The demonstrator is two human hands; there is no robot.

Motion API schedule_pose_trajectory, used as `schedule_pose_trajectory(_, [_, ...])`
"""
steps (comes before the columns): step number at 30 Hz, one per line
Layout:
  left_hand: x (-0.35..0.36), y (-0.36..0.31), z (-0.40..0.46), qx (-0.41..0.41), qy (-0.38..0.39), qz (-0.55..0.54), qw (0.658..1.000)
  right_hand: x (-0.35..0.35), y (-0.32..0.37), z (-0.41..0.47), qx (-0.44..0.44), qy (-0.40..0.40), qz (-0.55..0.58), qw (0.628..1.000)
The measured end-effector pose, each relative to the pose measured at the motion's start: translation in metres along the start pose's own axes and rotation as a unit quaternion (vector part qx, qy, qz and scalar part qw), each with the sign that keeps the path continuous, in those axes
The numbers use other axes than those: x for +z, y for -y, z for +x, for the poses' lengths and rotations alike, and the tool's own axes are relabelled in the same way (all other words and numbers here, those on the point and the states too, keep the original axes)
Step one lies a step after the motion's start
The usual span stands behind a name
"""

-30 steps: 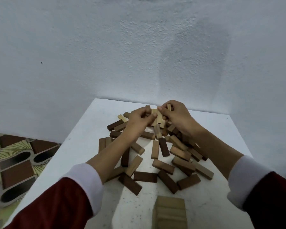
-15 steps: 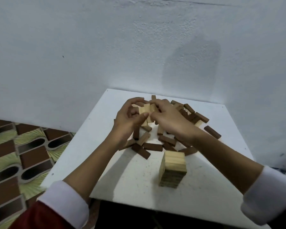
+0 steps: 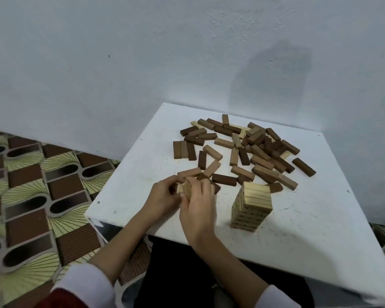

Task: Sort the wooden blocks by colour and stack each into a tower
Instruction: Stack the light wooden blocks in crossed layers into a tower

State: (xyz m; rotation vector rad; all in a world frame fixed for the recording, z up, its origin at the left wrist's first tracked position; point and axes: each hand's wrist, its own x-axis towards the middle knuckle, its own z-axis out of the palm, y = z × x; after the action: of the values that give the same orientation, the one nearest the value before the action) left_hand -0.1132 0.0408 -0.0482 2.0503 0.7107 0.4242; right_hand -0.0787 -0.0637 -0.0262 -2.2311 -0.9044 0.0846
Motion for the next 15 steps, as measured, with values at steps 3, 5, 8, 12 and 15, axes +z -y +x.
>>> schedule_pose_trajectory(3, [0.002, 0.013, 0.003, 0.021, 0.015, 0.032, 0.999, 0.006, -0.012, 0.01, 0.05, 0.013, 0.02, 0.998])
schedule_pose_trajectory(5, [0.003, 0.018, 0.006, 0.044, 0.025, 0.049, 0.998, 0.011, -0.022, 0.015, 0.066, 0.021, 0.01, 0.998])
schedule_pose_trajectory(8, [0.004, 0.023, 0.009, 0.056, 0.025, 0.077, 0.995, 0.017, -0.033, 0.019, 0.09, 0.017, 0.022, 0.996])
schedule_pose_trajectory(12, [0.004, 0.026, 0.004, 0.081, -0.005, 0.023, 0.996, 0.019, -0.04, 0.021, 0.095, 0.027, 0.068, 0.993])
schedule_pose_trajectory(15, [-0.006, 0.024, -0.001, 0.078, 0.033, -0.049, 0.995, 0.015, -0.045, 0.014, 0.065, 0.038, 0.112, 0.991])
